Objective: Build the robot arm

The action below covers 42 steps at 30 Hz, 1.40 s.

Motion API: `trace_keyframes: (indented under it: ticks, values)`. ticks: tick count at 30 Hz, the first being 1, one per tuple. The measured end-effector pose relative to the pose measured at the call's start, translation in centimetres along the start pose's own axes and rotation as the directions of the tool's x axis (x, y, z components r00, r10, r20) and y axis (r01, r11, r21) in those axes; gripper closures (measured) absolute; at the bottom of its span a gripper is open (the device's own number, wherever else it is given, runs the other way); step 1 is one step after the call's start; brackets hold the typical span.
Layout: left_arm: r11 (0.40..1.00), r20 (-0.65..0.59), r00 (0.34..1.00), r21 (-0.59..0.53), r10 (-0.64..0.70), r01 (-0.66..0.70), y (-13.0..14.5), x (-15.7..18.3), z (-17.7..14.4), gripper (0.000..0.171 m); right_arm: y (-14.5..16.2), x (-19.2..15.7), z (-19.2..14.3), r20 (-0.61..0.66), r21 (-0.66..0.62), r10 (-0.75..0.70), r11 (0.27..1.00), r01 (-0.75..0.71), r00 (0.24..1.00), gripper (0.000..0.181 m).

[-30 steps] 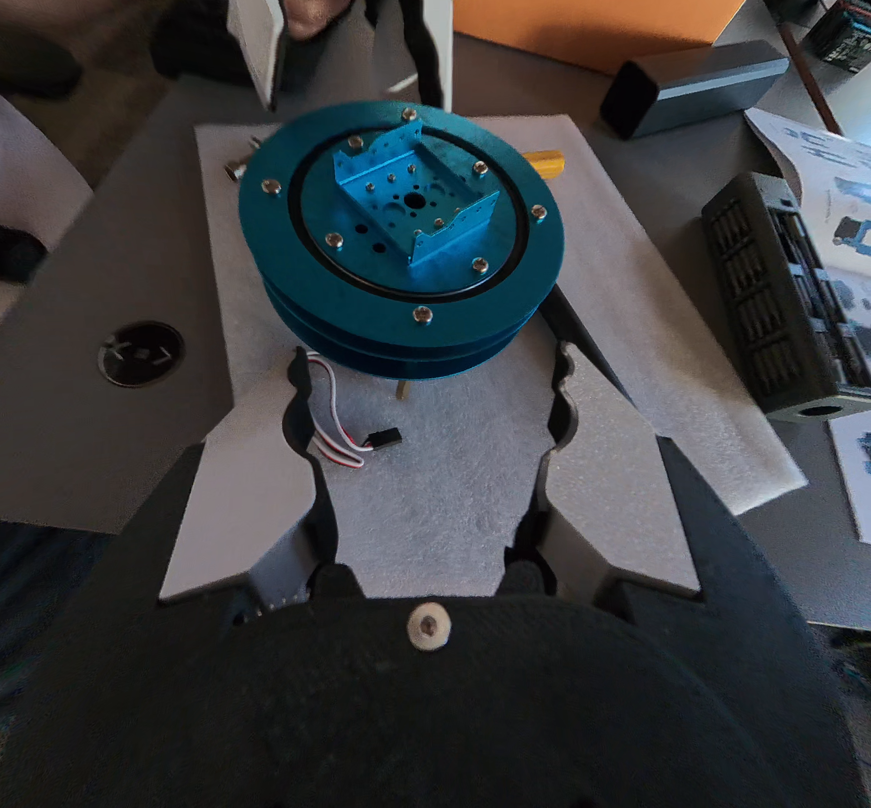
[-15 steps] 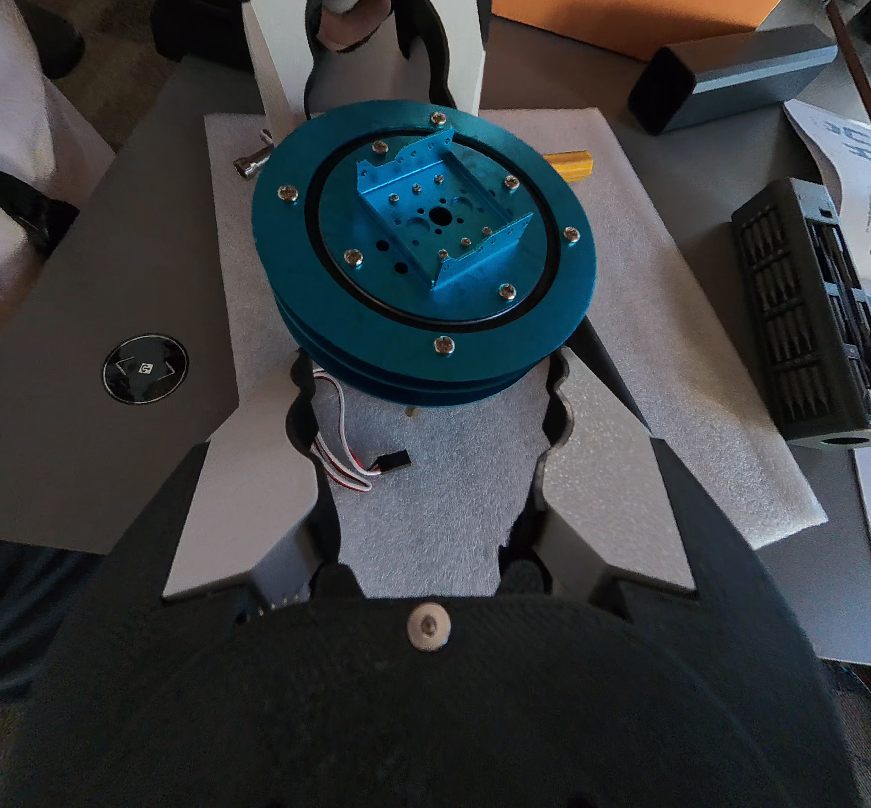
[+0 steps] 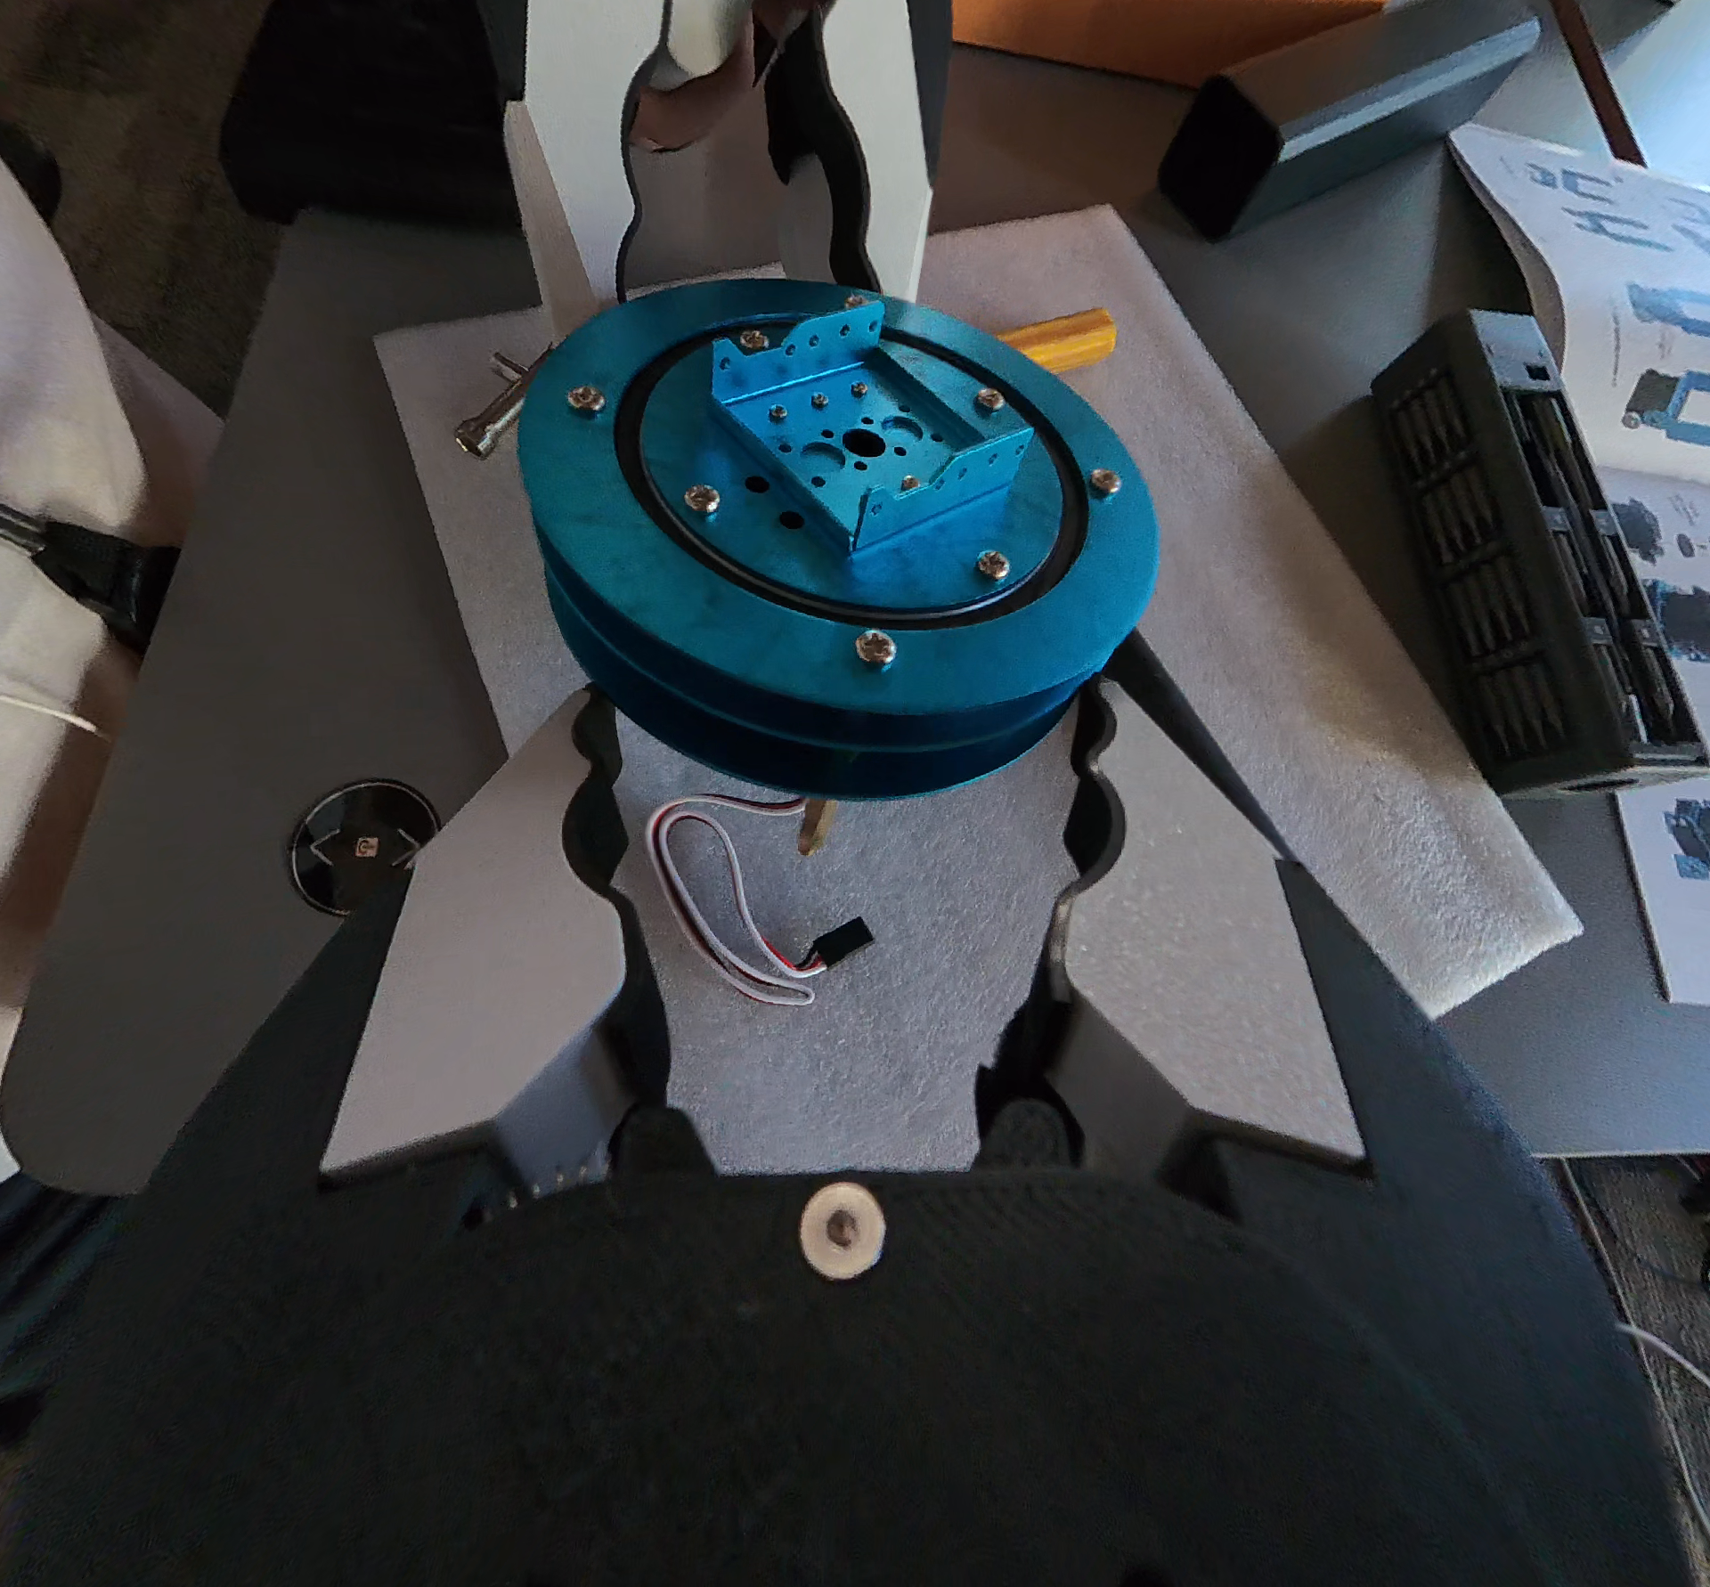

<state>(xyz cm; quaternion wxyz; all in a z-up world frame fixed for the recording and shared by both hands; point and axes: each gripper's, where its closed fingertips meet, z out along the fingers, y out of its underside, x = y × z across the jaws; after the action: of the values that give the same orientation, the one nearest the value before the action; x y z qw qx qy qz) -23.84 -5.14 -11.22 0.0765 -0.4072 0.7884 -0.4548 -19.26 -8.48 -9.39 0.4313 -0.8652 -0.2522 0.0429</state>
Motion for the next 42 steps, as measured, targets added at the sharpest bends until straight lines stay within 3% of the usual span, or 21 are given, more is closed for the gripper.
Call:
trace_keyframes:
  ticks: [8, 14, 19, 25, 30, 33, 40, 42]
  values:
    - [0.991, -0.09, 0.992, -0.098, 0.085, -0.094, 0.4, -0.6, -0.9, 0.105, -0.3, -0.5, 0.5, -0.156, 0.056, 0.139, 0.99, -0.132, 0.978, 0.084]
    - [0.971, -0.128, 0.981, -0.168, 0.147, -0.168, -0.2, -1.1, -1.3, 0.109, -0.3, -0.6, 0.3, -0.259, 0.162, 0.295, 0.952, -0.26, 0.919, 0.085]
    - [0.968, -0.126, 0.979, -0.174, 0.157, -0.178, -0.5, -1.3, -1.6, 0.114, -0.2, -0.5, 0.3, -0.28, 0.246, 0.387, 0.914, -0.324, 0.879, 0.084]
    - [0.99, -0.092, 0.991, -0.09, 0.097, -0.105, -0.6, -0.8, -1.8, 0.11, 0.2, -0.9, 0.2, -0.296, 0.26, 0.354, 0.923, -0.282, 0.887, 0.085]
    - [0.996, 0.01, 1.0, 0.092, 0.001, -0.002, -1.4, -1.2, -4.0, 0.11, 1.3, -1.8, -0.1, -0.326, 0.208, 0.281, 0.953, -0.222, 0.903, 0.083]
    - [0.976, -0.024, 0.997, 0.206, -0.068, 0.072, -2.0, -0.1, -4.9, 0.111, 1.4, -2.1, -0.3, -0.316, 0.239, 0.277, 0.949, -0.206, 0.907, 0.087]
    - [0.933, -0.113, 0.971, 0.272, -0.211, 0.234, -3.0, 1.3, -3.1, 0.097, 1.2, -2.6, -0.2, -0.343, 0.262, 0.272, 0.947, -0.187, 0.899, 0.09]
    - [0.935, -0.086, 0.973, 0.269, -0.213, 0.229, -3.1, 1.4, -2.4, 0.09, 1.0, -3.3, -1.0, -0.329, 0.334, 0.314, 0.921, -0.201, 0.891, 0.092]
